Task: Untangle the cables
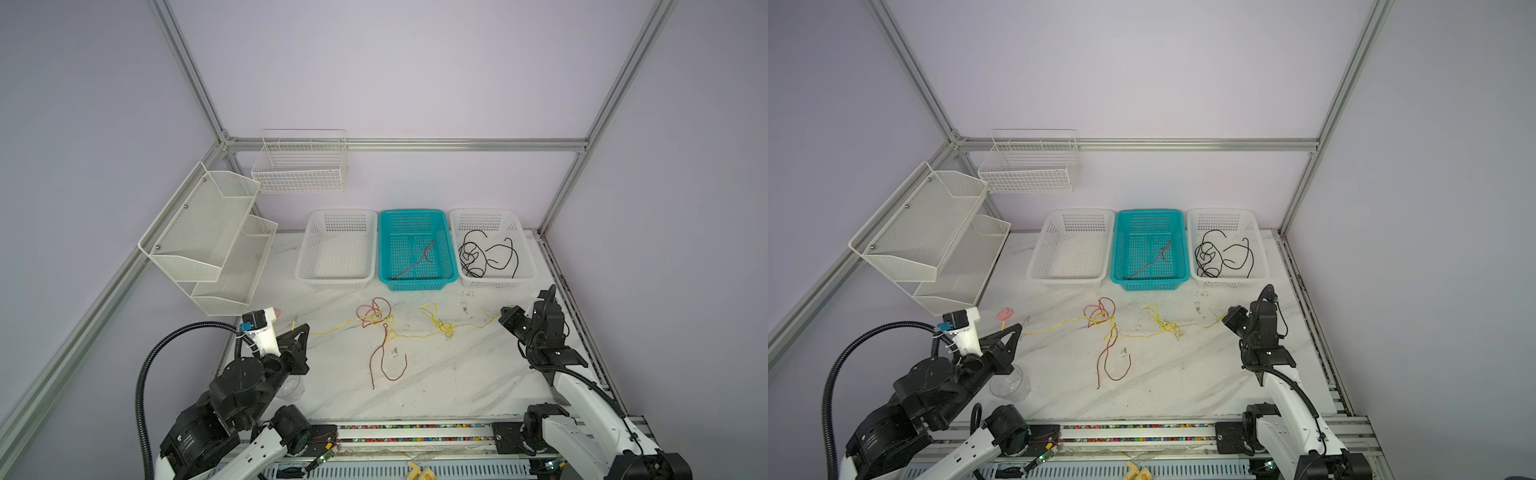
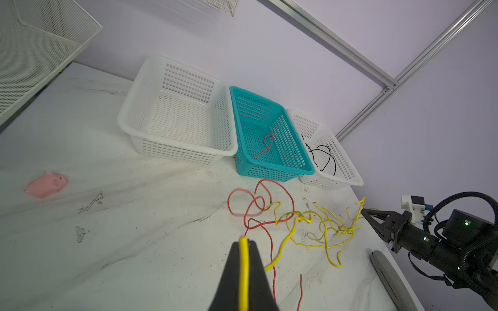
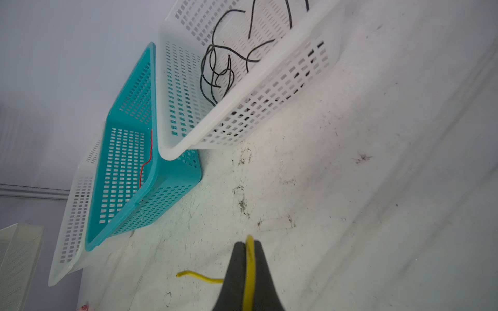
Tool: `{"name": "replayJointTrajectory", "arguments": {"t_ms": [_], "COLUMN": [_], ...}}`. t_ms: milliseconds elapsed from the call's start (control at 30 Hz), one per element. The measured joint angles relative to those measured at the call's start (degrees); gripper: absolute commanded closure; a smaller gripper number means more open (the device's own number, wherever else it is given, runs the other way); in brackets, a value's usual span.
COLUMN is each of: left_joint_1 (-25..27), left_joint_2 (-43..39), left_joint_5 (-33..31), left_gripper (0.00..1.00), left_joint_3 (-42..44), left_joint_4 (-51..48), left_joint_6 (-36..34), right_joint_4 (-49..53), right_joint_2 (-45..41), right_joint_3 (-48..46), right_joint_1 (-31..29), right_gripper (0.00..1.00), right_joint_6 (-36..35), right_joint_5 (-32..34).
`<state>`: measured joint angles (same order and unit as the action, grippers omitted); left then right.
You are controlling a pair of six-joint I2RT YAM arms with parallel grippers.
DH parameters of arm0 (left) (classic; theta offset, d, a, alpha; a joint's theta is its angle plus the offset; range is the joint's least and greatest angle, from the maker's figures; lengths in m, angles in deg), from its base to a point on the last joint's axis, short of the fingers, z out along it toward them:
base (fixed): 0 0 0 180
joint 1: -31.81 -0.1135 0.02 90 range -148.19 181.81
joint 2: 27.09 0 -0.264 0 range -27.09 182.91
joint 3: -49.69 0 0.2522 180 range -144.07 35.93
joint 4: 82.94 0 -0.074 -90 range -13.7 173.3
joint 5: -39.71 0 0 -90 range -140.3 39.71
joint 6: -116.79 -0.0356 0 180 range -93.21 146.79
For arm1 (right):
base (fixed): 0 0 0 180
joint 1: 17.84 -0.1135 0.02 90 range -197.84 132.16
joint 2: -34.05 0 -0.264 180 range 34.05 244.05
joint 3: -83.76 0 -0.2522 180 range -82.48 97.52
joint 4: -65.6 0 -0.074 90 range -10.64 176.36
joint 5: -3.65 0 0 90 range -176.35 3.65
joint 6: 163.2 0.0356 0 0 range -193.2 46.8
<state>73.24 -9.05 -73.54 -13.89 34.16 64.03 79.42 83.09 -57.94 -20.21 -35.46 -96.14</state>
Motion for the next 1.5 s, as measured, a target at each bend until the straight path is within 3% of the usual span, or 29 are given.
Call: {"name": "replayJointTrajectory", "arguments": {"t_ms": [267, 633, 900, 1033, 1167, 1333, 1500], "left_joint_1": [0.02, 0.00, 0.00, 0.00, 0.00, 0.00, 0.00], "left_joint_2": [6.82, 15.63, 19.63, 19.76, 19.19, 19.65, 19.93], "left_joint_5": [5.88, 15.12, 20.35, 21.16, 21.57, 22.69, 23.74], "left_gripper": [1.00, 1.00, 0.99, 0.90, 0.78, 0.49, 0.28], "left_joint_3": [5.46, 12.04, 14.49, 14.91, 15.17, 15.93, 15.98], "left_joint_4": [5.44, 16.46, 23.45, 24.52, 25.44, 26.45, 27.50], "left_joint_6": [1.31, 3.39, 4.17, 4.13, 3.96, 3.76, 3.56], "right_joint_4": [3.13, -6.75, -13.94, -14.93, -16.31, -19.04, -20.00], "right_joint_2": [-6.14, -5.40, 2.86, 6.10, 7.39, 10.10, 9.92], "right_joint_3": [6.14, 3.93, 3.96, 4.42, 6.19, 8.90, 9.22], "right_joint_1": [0.09, -0.68, -11.39, -17.99, -19.87, -21.24, -23.47], "right_gripper": [1.00, 1.00, 1.00, 1.00, 1.00, 1.00, 1.00], "right_joint_6": [-3.58, -2.03, -2.60, -3.78, -4.04, -5.14, -5.44], "right_joint_5": [0.35, -12.17, -6.16, 0.00, 4.24, 7.28, 7.82]}}
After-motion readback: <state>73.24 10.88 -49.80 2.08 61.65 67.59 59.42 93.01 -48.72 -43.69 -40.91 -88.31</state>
